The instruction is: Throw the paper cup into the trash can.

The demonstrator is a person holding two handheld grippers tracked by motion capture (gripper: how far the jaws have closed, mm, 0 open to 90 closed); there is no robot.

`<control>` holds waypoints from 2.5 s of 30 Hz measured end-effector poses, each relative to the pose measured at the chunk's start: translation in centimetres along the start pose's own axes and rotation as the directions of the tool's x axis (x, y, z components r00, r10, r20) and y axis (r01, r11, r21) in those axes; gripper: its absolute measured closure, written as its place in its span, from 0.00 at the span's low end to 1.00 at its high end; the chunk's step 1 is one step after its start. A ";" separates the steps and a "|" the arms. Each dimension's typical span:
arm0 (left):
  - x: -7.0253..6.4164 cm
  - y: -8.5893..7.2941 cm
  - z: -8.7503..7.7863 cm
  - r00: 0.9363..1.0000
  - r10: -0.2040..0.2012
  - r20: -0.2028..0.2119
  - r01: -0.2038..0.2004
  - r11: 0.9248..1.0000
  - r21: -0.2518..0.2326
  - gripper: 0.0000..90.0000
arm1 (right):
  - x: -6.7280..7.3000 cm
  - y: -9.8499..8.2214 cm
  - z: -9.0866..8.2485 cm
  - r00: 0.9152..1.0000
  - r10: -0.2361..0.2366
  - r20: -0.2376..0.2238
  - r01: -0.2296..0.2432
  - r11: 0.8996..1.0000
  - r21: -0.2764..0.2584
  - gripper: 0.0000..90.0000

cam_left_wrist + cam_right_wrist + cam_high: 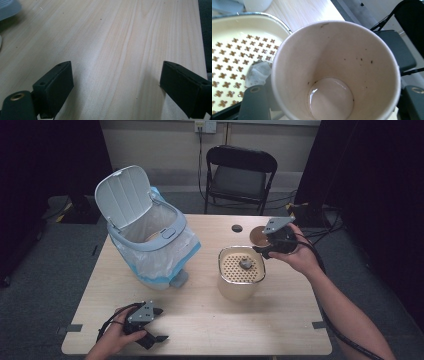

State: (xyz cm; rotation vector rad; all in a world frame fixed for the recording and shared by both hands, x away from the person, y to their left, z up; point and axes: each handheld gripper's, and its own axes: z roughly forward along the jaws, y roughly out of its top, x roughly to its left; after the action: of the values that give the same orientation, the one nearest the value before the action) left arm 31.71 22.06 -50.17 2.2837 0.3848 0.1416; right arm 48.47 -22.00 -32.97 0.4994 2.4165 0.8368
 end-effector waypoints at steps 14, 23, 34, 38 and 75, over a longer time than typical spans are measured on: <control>0.0 0.0 0.0 1.000 0.001 0.002 -0.001 1.000 -0.004 0.12 | -0.7 0.8 0.1 0.993 0.090 -0.076 -0.090 0.996 -0.007 0.31; 0.0 0.0 0.0 1.000 0.002 -0.001 -0.002 1.000 -0.004 0.12 | -1.0 1.8 0.3 0.985 0.137 -0.106 -0.139 0.990 -0.014 0.31; 0.0 0.0 0.0 1.000 0.002 -0.001 -0.002 1.000 -0.001 0.12 | -1.4 3.1 0.1 0.974 0.184 -0.132 -0.189 0.982 -0.027 0.31; 0.0 0.0 0.0 1.000 0.004 0.000 -0.004 1.000 0.003 0.12 | -1.3 3.7 0.1 0.971 0.187 -0.146 -0.193 0.981 -0.030 0.31; 0.0 0.0 0.0 1.000 0.005 0.000 -0.005 1.000 0.002 0.12 | -1.1 9.7 0.4 0.954 0.153 -0.258 -0.170 0.985 -0.044 0.30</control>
State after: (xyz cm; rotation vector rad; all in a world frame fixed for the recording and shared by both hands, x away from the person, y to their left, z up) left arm 31.75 22.08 -50.13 2.2868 0.3792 0.1435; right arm 51.20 -15.24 -26.49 0.6029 2.5955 1.1068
